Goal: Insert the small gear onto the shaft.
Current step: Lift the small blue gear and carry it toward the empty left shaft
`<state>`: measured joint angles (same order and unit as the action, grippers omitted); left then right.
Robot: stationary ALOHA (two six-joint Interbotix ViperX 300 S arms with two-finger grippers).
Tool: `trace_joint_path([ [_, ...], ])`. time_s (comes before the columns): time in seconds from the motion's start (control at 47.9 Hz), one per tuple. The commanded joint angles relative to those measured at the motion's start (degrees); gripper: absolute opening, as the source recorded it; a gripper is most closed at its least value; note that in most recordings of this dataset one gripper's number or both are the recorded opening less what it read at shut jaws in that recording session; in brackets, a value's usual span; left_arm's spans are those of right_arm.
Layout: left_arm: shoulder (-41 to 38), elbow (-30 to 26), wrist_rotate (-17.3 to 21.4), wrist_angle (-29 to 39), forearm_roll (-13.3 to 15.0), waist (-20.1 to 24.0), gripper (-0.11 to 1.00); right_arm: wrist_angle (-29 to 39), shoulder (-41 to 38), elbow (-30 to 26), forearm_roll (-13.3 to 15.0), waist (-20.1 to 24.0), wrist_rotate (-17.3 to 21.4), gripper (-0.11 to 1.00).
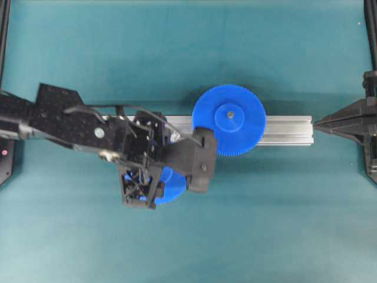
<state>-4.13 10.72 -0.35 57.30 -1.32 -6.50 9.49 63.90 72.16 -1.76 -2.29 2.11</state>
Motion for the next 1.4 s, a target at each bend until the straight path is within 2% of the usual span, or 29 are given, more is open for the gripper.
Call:
trace_joint_path([
  [0.0, 2.8, -1.8, 0.1, -0.1, 0.0, 1.0, 0.69, -0.5, -0.4, -0.6, -0.1, -0.1, 0.6, 0.04],
  [0.605, 4.0, -1.5, 1.9, -1.1, -0.2, 5.7, 0.69, -0.5, -0.4, -0.6, -0.1, -0.1, 0.5, 0.04],
  [0.835, 3.6, -1.2, 4.1, -2.4, -0.2, 6.5, 0.69, -0.5, -0.4, -0.4, -0.1, -0.1, 0.5, 0.04],
  [1.378, 3.4, -0.1, 4.4, -4.0, -0.2, 7.6, 0.69, -0.6, -0.4, -0.4, -0.1, -0.1, 0.5, 0.04],
])
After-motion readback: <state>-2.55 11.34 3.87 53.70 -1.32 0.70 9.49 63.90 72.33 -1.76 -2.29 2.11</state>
